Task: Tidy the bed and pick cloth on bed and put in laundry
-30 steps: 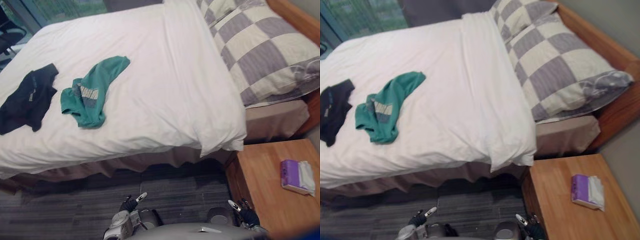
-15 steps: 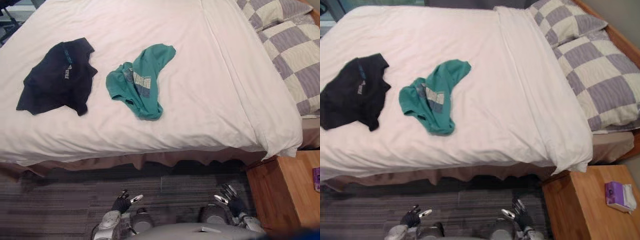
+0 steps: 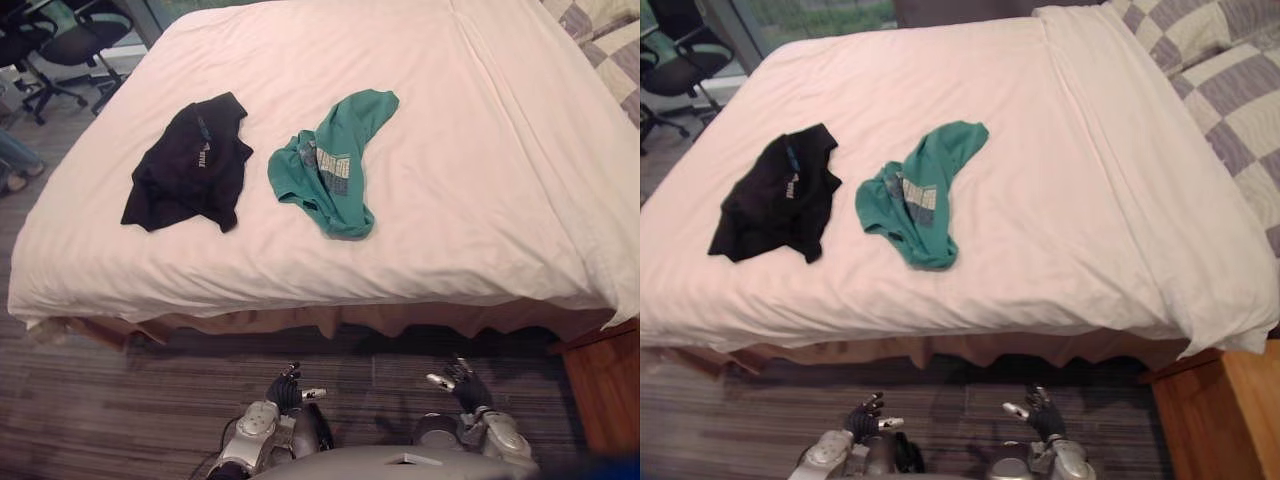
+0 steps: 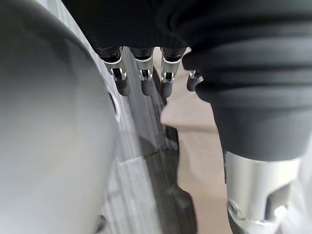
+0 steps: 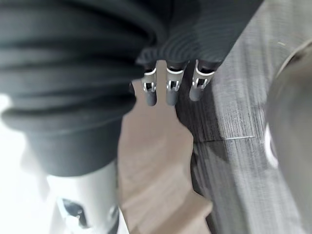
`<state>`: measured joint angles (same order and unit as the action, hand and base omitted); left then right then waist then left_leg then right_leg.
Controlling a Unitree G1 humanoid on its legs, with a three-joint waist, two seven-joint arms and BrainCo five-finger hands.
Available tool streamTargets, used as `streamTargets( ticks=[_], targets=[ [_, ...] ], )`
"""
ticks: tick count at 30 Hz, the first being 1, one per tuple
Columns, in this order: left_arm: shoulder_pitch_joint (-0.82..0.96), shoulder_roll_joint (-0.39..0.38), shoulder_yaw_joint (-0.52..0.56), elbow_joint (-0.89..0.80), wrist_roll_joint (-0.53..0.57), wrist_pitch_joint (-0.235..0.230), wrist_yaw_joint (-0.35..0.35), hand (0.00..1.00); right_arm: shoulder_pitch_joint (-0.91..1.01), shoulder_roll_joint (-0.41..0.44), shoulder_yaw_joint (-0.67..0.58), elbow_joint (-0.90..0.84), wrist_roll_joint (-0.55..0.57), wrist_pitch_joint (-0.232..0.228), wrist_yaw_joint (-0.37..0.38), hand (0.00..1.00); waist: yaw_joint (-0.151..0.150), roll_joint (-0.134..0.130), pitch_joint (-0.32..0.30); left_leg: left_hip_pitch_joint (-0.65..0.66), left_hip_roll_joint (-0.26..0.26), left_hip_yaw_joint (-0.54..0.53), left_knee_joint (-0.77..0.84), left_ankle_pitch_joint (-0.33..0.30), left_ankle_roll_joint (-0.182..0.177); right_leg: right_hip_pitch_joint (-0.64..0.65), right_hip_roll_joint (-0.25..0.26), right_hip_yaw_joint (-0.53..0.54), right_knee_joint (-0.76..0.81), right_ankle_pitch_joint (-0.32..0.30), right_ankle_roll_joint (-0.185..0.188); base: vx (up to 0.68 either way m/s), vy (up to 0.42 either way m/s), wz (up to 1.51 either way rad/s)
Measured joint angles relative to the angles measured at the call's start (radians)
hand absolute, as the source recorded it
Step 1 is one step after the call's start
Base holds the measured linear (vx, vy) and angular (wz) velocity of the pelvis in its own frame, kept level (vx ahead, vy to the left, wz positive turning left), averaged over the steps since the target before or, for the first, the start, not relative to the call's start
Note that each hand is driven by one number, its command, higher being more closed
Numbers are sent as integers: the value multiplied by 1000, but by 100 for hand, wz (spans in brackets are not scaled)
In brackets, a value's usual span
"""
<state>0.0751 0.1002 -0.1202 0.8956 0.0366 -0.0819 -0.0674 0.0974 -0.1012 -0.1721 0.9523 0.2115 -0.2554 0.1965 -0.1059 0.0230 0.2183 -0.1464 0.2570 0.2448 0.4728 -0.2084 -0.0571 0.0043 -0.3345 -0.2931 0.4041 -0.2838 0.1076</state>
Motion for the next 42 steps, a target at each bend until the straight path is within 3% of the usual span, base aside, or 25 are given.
streamTargets(
  ticks=[1,2,3,4,5,6,8,9,10,11,12,13,14,15,16,18,19,23,26,30,32,34,36,39,42],
  targets=[
    [0,0,-1,0,-14,-1,0,0,2,-3,-27,16,-5,0,3,0,-5,-5,2,17,13,-47,-62,27,-4,-2,-33,16,1,-2,35,41,486,16],
    [1,-3,-1,1,-51,1,0,0,17,-23,-59,39,-54,-8,9,0,-8,2,1,50,42,-119,-177,146,30,-9,-81,36,14,-7,105,58,527,14],
    [5,-3,0,1,-66,2,0,0,18,-37,-66,47,-71,-12,12,0,-8,14,-4,69,52,-154,-220,191,-1,-17,-94,44,26,-11,136,59,441,2],
    [0,-5,6,19,-86,7,4,0,14,-45,-91,73,-100,-12,13,0,2,9,1,93,10,-171,-226,135,-106,-28,-121,89,33,-20,145,58,502,0],
    [-3,32,9,35,-129,9,5,0,11,-23,-94,96,-141,-15,16,0,8,-23,7,55,-24,-181,-131,61,-123,-43,-120,139,67,-19,136,37,423,-11],
    [-2,52,21,34,-153,8,3,0,10,-21,-94,97,-152,-20,18,0,15,-30,10,29,-33,-195,-56,22,-114,-35,-131,142,53,-2,138,4,508,-16],
    [-4,67,42,34,-188,0,7,0,14,-12,-95,107,-171,-37,17,0,28,-33,14,-17,-25,-209,101,-92,-151,14,-137,156,-32,9,140,-13,453,-36],
    [-5,66,41,67,-224,7,9,0,16,-15,-106,106,-178,-41,15,0,30,-10,8,-37,-31,-187,190,-172,-140,61,-146,147,-96,69,137,9,600,-47],
    [-17,59,44,96,-245,21,21,0,14,-18,-117,110,-179,-45,15,0,39,-1,1,-27,-41,-153,214,-216,-95,60,-169,117,-108,179,120,-2,622,-52],
    [-22,52,56,110,-242,27,31,0,11,-19,-115,116,-178,-47,17,0,48,6,-2,-19,-44,-130,211,-222,-82,39,-181,83,-102,236,50,-1,586,-82],
    [-6,36,100,113,-240,19,40,0,0,-21,-114,118,-175,-74,33,0,68,28,-19,2,-50,-72,162,-205,-57,-15,-197,-23,-94,339,-138,-3,577,-87],
    [14,37,127,109,-240,5,46,0,-5,-22,-84,120,-177,-93,53,0,68,27,-23,19,-58,-48,99,-173,-33,-64,-162,-69,-18,300,-107,65,697,-62],
    [14,75,120,107,-242,0,43,0,30,5,-3,95,-184,-138,93,0,65,-13,-29,80,-95,-48,-92,-74,-2,-67,44,-54,22,133,-16,127,588,3],
    [4,69,117,104,-241,1,43,0,52,9,31,56,-177,-151,113,0,60,-19,-28,96,-122,-62,-180,-20,15,-68,148,-17,13,77,-5,139,415,60],
    [-10,62,107,87,-231,13,45,0,66,9,59,13,-171,-155,124,0,52,-22,-29,101,-160,-76,-242,23,33,-65,199,-12,-21,41,-34,97,193,67],
    [-27,31,97,65,-202,34,58,0,64,8,91,-9,-159,-155,136,0,40,-35,-29,96,-229,-104,-281,56,55,-20,197,-22,-105,19,-83,73,121,74],
    [-35,9,87,54,-199,43,76,0,55,-2,102,-18,-146,-154,146,0,38,-21,-22,96,-244,-117,-280,65,62,-8,186,-31,-110,23,-77,82,132,76],
    [-13,-13,86,15,-283,68,150,0,20,45,156,-31,10,-31,57,0,64,-39,-32,132,-262,-128,-306,81,60,54,173,-41,-156,31,-64,79,42,29],
    [4,-11,144,23,-411,77,199,0,-30,72,72,28,162,44,-51,0,69,-45,-34,144,-260,-130,-366,125,46,63,182,-48,-189,61,-66,33,-26,21],
    [79,-13,410,103,-553,66,281,0,-11,76,-283,109,286,57,-160,0,68,-41,-33,240,-250,-79,-446,155,28,122,197,-14,-224,85,-66,33,-5,-23],
    [111,-3,658,106,-641,53,318,0,36,27,-542,100,316,46,-202,0,70,-26,-43,269,-244,-51,-472,155,27,128,206,9,-224,88,-60,26,-7,-29],
    [110,19,849,95,-686,51,331,0,75,-10,-682,77,343,26,-214,0,71,-18,-55,270,-240,-39,-487,155,27,127,212,9,-228,91,-56,2,-3,-6],
    [111,108,1127,61,-757,50,357,0,135,-84,-860,10,386,-6,-210,0,69,-12,-85,284,-234,-30,-520,155,27,130,223,9,-242,91,-56,7,-17,-2],
    [111,237,1287,-20,-835,27,311,0,177,-171,-967,-83,433,-46,-169,0,69,-19,-122,302,-232,-21,-549,155,26,147,233,8,-264,89,-59,-3,-39,0],
    [94,387,1307,-147,-847,-69,209,0,172,-259,-1000,-231,431,-89,-112,0,70,-32,-166,301,-241,-14,-569,157,31,147,233,10,-283,78,-77,-58,-40,-1]
  ],
)
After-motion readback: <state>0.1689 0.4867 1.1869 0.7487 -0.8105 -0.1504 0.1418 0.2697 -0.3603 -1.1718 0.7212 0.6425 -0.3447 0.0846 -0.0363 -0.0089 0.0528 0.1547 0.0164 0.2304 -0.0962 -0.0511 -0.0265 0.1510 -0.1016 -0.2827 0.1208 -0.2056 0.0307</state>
